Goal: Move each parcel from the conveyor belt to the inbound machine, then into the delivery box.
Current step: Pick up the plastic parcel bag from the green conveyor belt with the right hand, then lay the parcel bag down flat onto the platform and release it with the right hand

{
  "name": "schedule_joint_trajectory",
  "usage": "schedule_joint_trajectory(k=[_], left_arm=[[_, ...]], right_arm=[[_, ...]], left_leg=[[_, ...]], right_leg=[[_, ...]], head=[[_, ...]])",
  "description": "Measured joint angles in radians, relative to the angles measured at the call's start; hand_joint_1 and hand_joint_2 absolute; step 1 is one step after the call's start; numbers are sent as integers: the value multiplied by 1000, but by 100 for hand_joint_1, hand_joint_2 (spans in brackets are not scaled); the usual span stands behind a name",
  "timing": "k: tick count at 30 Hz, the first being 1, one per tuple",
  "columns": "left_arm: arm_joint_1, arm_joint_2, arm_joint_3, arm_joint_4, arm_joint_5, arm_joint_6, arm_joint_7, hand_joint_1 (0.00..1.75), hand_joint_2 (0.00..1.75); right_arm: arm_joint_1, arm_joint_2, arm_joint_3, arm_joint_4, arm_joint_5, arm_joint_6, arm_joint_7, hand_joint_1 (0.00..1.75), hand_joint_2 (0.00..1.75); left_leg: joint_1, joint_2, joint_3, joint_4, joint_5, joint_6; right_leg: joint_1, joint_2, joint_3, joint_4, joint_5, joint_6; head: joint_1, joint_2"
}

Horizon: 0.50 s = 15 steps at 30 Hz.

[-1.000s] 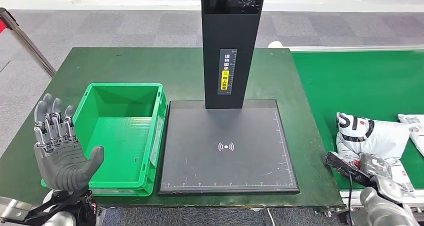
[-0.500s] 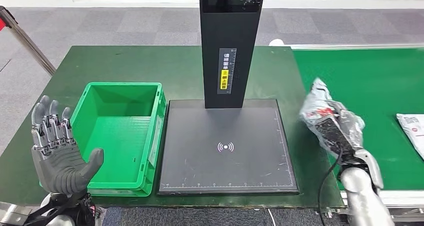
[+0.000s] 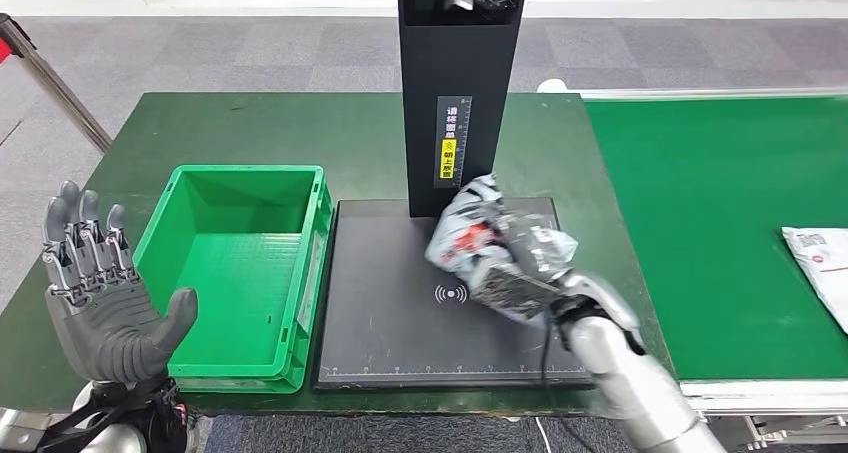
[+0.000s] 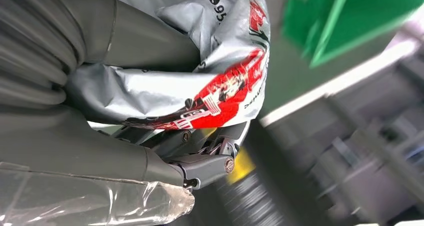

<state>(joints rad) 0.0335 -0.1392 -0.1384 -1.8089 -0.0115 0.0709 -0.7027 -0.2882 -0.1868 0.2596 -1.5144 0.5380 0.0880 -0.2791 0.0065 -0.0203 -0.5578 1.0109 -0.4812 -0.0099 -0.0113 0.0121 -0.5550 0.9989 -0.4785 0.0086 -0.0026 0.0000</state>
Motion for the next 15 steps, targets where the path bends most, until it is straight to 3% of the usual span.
schedule_joint_trajectory(k=[7,15], left_arm=[[-9,3,-2,-5,0,10,0,0,175],[-21,3,-2,-2,-7,7,0,0,175]], right_arm=[[-91,36,208,87,42,28,44,175,175],[-147,33,326,256,147,72,119,175,175]], left_leg=[[0,-1,0,0,1,-1],[0,-1,0,1,1,-1]], right_leg=[[0,0,-1,0,0,0],[0,-1,0,0,0,0]], head=[[0,0],[0,0]])
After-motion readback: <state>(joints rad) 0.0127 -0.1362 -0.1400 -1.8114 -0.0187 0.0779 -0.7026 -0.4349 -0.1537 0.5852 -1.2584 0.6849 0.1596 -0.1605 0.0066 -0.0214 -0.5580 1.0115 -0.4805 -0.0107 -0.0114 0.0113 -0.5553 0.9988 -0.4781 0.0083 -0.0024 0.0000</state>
